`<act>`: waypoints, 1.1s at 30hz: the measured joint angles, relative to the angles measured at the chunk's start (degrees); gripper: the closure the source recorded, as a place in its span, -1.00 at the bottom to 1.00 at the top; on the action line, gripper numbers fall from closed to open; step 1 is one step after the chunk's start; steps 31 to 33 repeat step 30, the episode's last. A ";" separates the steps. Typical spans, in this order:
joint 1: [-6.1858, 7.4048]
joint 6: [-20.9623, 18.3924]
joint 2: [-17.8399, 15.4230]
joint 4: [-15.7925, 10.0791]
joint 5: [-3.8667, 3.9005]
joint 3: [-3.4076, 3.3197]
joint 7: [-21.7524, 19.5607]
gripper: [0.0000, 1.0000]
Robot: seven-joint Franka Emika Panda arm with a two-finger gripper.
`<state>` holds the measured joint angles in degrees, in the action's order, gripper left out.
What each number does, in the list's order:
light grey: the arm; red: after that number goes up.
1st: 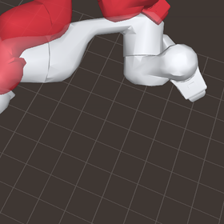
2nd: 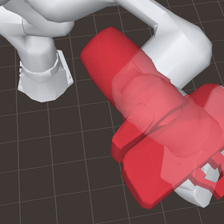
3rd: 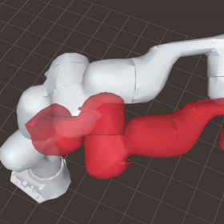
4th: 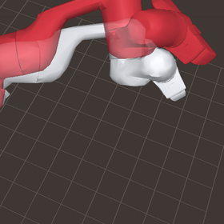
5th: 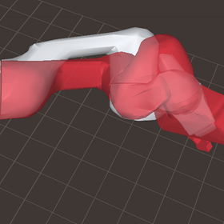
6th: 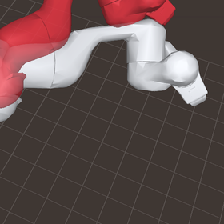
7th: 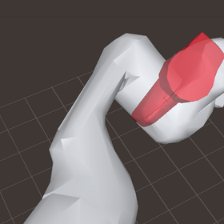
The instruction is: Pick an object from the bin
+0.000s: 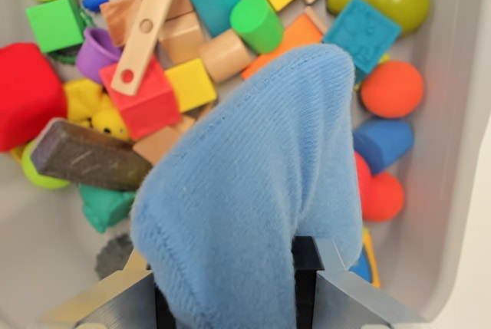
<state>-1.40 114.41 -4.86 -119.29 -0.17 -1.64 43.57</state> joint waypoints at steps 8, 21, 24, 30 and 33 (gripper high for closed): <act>0.00 -1.61 -0.34 1.20 0.00 0.00 -0.01 1.00; 0.00 -1.93 -0.25 1.45 0.00 0.00 -0.01 1.00; 0.00 -1.93 -0.24 1.44 0.00 0.00 -0.01 1.00; 0.00 -1.93 -0.24 1.44 0.00 0.00 -0.01 1.00; 0.00 -1.93 -0.24 1.44 0.00 0.00 -0.01 1.00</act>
